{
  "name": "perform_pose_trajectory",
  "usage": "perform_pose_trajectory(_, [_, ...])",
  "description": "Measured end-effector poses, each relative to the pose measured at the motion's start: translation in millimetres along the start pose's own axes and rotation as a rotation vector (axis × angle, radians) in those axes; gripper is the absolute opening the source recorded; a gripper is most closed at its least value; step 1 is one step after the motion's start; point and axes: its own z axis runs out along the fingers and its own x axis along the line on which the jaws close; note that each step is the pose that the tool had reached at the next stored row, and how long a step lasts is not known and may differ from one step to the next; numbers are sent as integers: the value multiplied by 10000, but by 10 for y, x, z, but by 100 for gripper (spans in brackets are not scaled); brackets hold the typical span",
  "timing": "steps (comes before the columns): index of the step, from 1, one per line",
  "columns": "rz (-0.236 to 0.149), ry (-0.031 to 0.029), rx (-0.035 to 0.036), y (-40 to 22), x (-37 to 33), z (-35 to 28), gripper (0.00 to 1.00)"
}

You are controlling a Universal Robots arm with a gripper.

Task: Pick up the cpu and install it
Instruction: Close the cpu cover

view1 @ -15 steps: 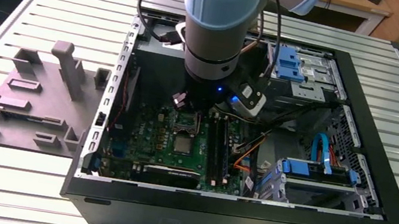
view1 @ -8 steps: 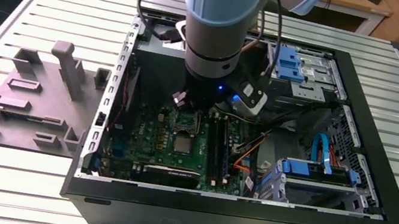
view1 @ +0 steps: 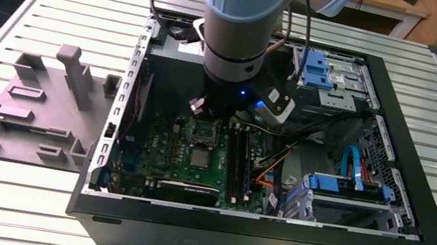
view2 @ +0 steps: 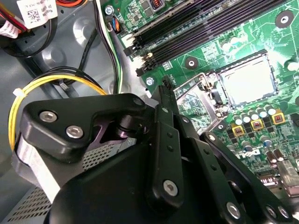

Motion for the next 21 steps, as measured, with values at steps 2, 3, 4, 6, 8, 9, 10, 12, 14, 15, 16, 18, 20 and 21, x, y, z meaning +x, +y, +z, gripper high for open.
perform_pose_trajectory(2, [1, 4, -3, -3, 0, -10, 10])
perform_pose_trajectory(3, [1, 7, -4, -5, 1, -15, 10])
perform_pose_trajectory(4, [2, 10, -5, -7, 1, -20, 10])
perform_pose_trajectory(6, [3, 16, -7, -11, 2, -29, 10])
perform_pose_trajectory(8, [4, 26, -8, -14, 3, -36, 10])
perform_pose_trajectory(9, [5, 32, -7, -15, 3, -40, 10])
perform_pose_trajectory(10, [5, 39, -9, -17, 3, -43, 10])
perform_pose_trajectory(12, [7, 53, -10, -22, 4, -49, 10])
perform_pose_trajectory(14, [9, 66, -14, -26, 3, -56, 10])
perform_pose_trajectory(15, [10, 73, -16, -29, 3, -59, 10])
perform_pose_trajectory(16, [11, 77, -19, -32, 2, -61, 10])
perform_pose_trajectory(18, [10, 86, -23, -36, -2, -69, 10])
perform_pose_trajectory(20, [11, 96, -28, -40, -7, -82, 10])
perform_pose_trajectory(21, [12, 99, -32, -41, -11, -87, 10])
